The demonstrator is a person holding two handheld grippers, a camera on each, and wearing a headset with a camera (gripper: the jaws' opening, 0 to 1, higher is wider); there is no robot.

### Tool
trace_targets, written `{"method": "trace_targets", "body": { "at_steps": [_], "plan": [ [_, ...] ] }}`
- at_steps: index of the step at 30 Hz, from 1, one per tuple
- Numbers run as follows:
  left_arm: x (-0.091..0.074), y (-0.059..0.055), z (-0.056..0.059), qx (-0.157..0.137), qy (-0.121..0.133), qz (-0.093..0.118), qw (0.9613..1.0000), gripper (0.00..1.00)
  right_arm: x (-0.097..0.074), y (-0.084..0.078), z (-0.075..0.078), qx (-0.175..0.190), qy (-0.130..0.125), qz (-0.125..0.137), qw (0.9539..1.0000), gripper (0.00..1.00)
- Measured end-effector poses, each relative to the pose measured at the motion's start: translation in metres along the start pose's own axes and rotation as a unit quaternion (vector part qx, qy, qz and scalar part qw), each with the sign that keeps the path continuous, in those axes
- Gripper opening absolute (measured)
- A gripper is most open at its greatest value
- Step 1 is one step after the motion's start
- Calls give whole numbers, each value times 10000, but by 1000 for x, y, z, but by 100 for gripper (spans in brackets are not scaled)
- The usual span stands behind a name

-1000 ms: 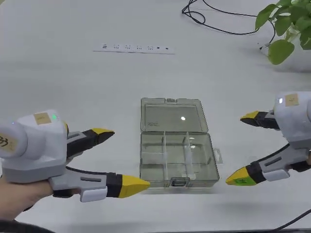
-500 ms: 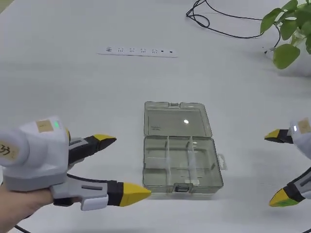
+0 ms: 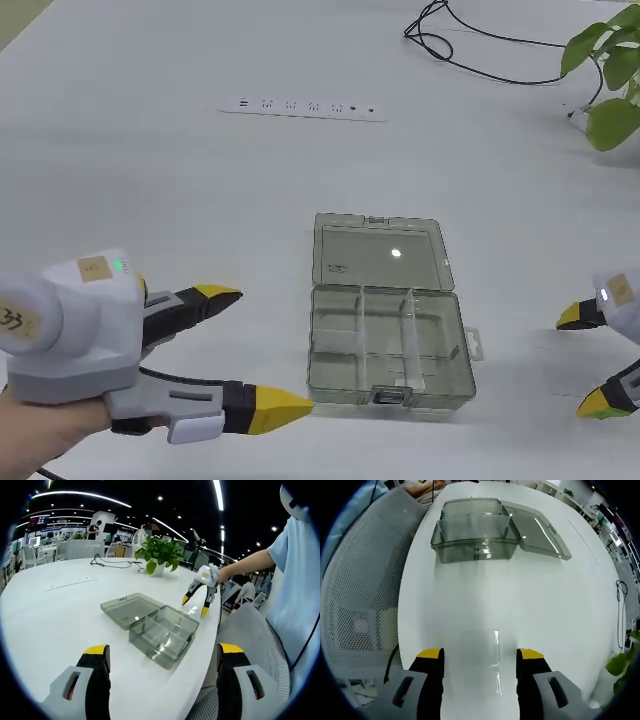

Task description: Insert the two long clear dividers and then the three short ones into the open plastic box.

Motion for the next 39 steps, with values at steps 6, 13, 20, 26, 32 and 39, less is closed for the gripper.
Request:
{"method": "trace_targets", "body": {
  "at_steps": [6,13,20,26,32,39],
  "plan": [
    [1,-3,-1,-41,32,-13,10000,89,3,-5,-2,-146,-8,-132,9998,50],
    [1,-4,0,-81,41,9,10000,89,2,-6,-2,-71,19,-97,9999,45],
    [0,-3,1,-95,61,74,9999,88,2,-3,-4,-120,-33,-233,9997,33],
    [4,2,5,-72,13,130,9999,88,2,-5,-6,-132,-139,-223,9996,32],
    [5,4,8,-104,-1,156,9998,87,-1,-1,-9,-13,-242,-90,9997,32],
    [13,14,-2,-528,323,152,9980,83,-31,31,-3,231,-876,601,9941,32]
  ]
}}
Point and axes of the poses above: the centre of the closed fingertips' face, and the gripper's own axes: x roughly forward along the fingers, z roughly to its right, y roughly out of its top, the point moved 4 cm from there along -x, roughly backward along the fingers, and after that the axes turned 7 degrees about -z, right-handed, at the moved point
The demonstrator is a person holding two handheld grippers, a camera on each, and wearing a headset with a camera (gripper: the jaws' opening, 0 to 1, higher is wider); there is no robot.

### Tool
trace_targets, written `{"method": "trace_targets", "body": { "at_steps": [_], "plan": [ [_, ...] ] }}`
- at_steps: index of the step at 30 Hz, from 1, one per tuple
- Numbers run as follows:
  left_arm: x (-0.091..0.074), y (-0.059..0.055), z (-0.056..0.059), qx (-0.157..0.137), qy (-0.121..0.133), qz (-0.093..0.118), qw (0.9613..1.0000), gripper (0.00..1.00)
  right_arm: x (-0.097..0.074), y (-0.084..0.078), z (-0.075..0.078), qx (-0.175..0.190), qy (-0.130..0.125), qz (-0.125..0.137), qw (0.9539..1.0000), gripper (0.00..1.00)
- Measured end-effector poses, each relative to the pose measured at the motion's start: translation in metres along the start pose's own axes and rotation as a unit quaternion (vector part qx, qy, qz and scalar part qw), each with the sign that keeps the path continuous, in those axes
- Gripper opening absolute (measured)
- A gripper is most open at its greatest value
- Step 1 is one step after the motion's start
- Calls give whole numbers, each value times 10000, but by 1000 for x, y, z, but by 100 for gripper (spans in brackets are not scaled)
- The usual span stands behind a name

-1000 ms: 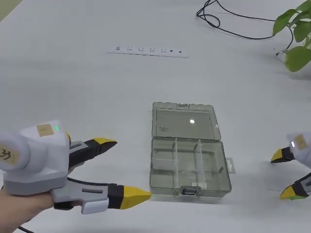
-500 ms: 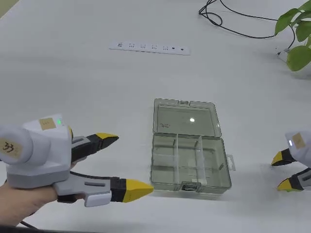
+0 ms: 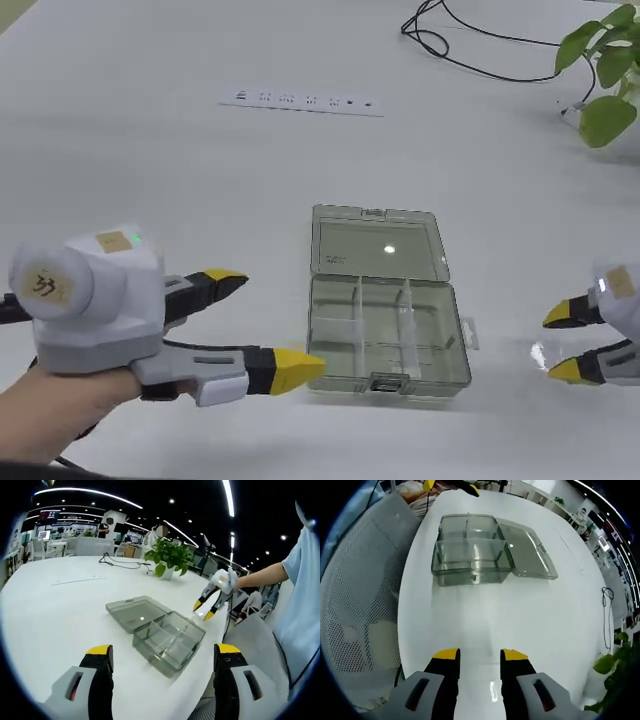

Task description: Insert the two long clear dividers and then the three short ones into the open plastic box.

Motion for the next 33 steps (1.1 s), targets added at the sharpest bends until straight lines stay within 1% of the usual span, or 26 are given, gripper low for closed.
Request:
{"method": "trace_targets", "body": {
  "at_steps": [1,3,4,6,7,8,10,11,12,13,15,18,20,21,22,23,24,25,26,27,28,29,30,31,32,33],
  "plan": [
    [2,6,2,-62,-26,114,9999,82,-7,11,2,48,-118,191,9997,32],
    [6,14,6,-245,-28,131,9996,80,-19,29,4,166,-277,471,9984,32],
    [9,18,9,-278,-95,194,9994,81,-23,38,4,105,-329,586,9977,32],
    [15,26,16,-414,-187,207,9988,80,-31,54,2,-22,-446,710,9965,32],
    [17,30,20,-429,-251,259,9984,79,-29,57,5,-83,-469,759,9960,32],
    [19,33,22,-507,-302,256,9979,78,-29,64,5,-167,-507,804,9953,32],
    [25,39,28,-629,-439,283,9967,78,-33,78,3,-237,-538,855,9946,32],
    [28,40,29,-705,-479,227,9961,77,-34,84,2,-282,-561,873,9942,32],
    [30,42,31,-703,-504,228,9960,75,-37,92,2,-414,-646,905,9929,32],
    [33,43,32,-739,-534,194,9956,74,-39,96,2,-450,-664,900,9927,32],
    [36,44,32,-799,-559,179,9951,72,-42,104,3,-554,-739,946,9912,32],
    [39,45,34,-1030,-683,120,9923,68,-47,118,6,-681,-858,981,9891,32],
    [42,45,33,-1147,-721,74,9908,66,-47,125,6,-798,-904,945,9882,32],
    [43,44,33,-1207,-728,43,9900,65,-47,128,7,-919,-974,908,9868,32],
    [44,42,32,-1292,-765,-17,9887,63,-47,131,7,-1030,-1026,872,9855,32],
    [45,42,31,-1380,-795,-26,9872,61,-46,135,5,-1038,-981,869,9859,32],
    [46,41,31,-1550,-847,-78,9843,58,-45,138,4,-1109,-1005,880,9848,32],
    [47,41,30,-1674,-888,-81,9818,55,-45,141,4,-1153,-1050,854,9841,32],
    [48,43,29,-1740,-909,-51,9805,53,-43,144,5,-1232,-1070,796,9834,32],
    [49,43,28,-1876,-964,-67,9775,49,-43,147,4,-1247,-1057,805,9833,32],
    [50,43,28,-1960,-1005,-82,9754,45,-42,150,3,-1269,-1040,824,9830,32],
    [51,44,28,-1994,-1054,-75,9742,41,-41,152,2,-1273,-1021,830,9831,32],
    [52,44,28,-2080,-1099,-75,9719,36,-40,155,1,-1299,-1017,847,9827,32],
    [53,44,29,-2206,-1166,-109,9683,31,-39,159,1,-1312,-1030,860,9822,32],
    [55,45,29,-2243,-1184,-70,9673,29,-38,161,1,-1324,-1013,872,9821,32],
    [56,45,29,-2325,-1206,-71,9651,27,-38,164,0,-1352,-1005,884,9817,32]
  ]
}}
Point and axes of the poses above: the centre of the closed fingertips' face, and the gripper's own axes: x roughly forward along the fingers, z roughly to its right, y roughly out of its top, the point moved 4 cm from there along -x, roughly backward along the fingers, and after that the axes turned 7 degrees about -z, right-handed, at the moved point
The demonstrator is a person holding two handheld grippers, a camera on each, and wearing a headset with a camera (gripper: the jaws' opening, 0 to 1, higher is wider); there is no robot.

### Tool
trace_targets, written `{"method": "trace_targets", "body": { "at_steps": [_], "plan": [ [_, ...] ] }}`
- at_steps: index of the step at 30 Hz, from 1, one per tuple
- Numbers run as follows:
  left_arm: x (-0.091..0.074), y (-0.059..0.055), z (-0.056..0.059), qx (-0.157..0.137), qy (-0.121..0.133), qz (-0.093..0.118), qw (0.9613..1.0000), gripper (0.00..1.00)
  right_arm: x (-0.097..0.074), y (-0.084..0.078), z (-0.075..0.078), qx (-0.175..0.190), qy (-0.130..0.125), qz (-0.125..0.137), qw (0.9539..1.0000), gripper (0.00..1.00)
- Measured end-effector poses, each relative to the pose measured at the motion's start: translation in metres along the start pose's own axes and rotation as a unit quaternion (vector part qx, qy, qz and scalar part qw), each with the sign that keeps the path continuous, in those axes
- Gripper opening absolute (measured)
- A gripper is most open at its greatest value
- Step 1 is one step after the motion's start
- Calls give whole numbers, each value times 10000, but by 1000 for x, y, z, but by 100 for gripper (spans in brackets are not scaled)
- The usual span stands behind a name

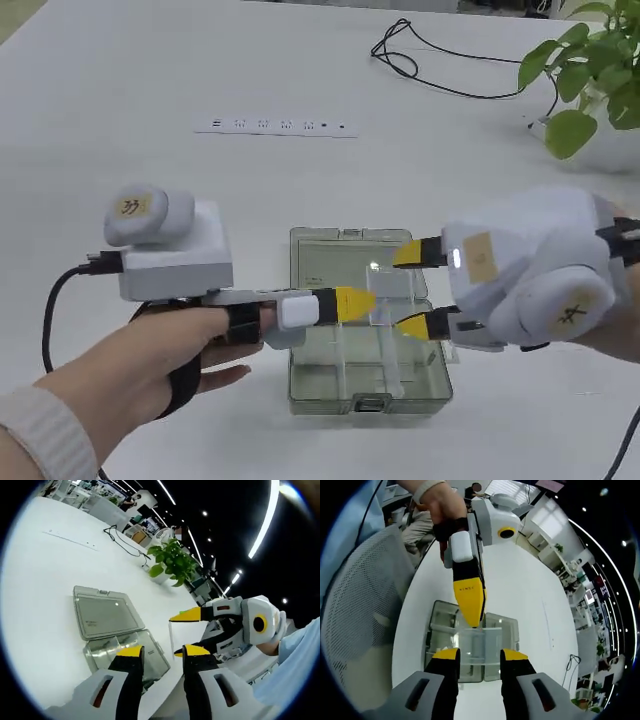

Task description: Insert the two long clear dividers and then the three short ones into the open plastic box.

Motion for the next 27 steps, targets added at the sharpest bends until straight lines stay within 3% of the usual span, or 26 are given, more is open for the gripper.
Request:
{"method": "trace_targets", "body": {
  "at_steps": [5,12,17,27],
  "plan": [
    [1,-2,1,-66,-32,-77,9999,17,2,8,1,-97,6,47,9999,32],
    [0,-1,0,-212,-93,20,9997,7,3,14,-1,-114,44,92,9999,32],
    [0,-3,5,-269,-279,13,9992,0,3,16,-3,-78,63,117,9999,32],
    [-1,-6,6,-365,-392,-2,9986,0,0,18,-6,-75,120,195,9997,32]
  ]
}}
Point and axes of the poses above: the centre of the closed fingertips' face, and the gripper's own axes: x roughly forward along the fingers, z roughly to its right, y roughly out of its top, the point moved 4 cm from there along -x, roughly backward along the fingers, and after that the axes turned 7 degrees about -z, right-handed, at the moved point
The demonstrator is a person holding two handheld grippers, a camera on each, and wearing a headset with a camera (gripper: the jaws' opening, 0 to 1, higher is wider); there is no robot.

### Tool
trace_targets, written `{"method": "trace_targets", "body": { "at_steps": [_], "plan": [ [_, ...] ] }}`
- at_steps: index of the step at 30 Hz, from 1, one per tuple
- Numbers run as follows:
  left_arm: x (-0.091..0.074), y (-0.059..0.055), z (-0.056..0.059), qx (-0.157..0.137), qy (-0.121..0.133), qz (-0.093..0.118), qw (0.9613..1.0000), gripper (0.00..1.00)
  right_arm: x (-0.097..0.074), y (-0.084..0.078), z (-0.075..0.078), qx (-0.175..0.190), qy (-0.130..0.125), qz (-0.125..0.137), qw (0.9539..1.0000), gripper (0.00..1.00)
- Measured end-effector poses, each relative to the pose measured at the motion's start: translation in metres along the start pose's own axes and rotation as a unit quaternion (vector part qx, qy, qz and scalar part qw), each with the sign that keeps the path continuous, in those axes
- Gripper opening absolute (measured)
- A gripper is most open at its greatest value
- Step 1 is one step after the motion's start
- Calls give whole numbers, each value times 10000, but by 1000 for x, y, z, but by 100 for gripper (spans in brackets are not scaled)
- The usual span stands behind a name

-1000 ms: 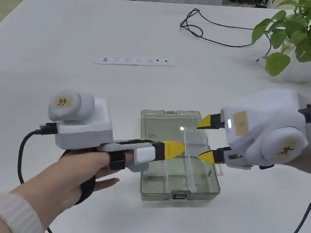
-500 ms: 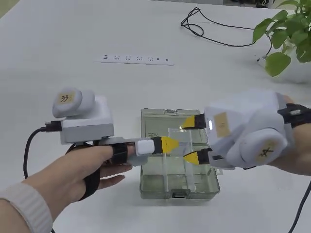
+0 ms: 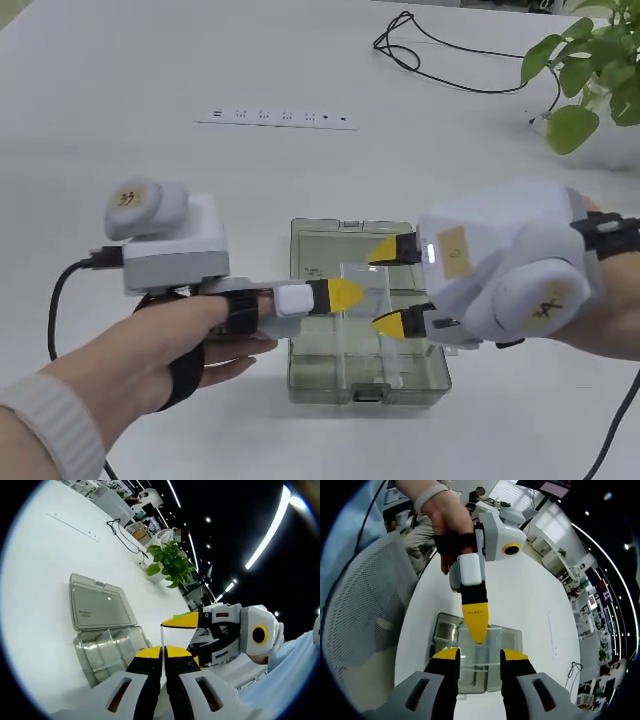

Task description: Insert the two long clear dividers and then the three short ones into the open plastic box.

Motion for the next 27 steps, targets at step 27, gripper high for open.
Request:
{"method": "trace_targets", "body": {
  "at_steps": [27],
  "plan": [
    [-13,-24,23,2517,-487,-634,9645,0,-19,6,0,1639,2583,471,9509,16]
  ]
}}
Point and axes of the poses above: the centre of the closed fingertips' face, and the gripper's own axes: x roughly forward along the fingers, z roughly to its right, y roughly out of its top, the point moved 4 cm from there along -x, roughly backward along the fingers, and after that the axes turned 7 degrees about -z, right-handed, at the moved point
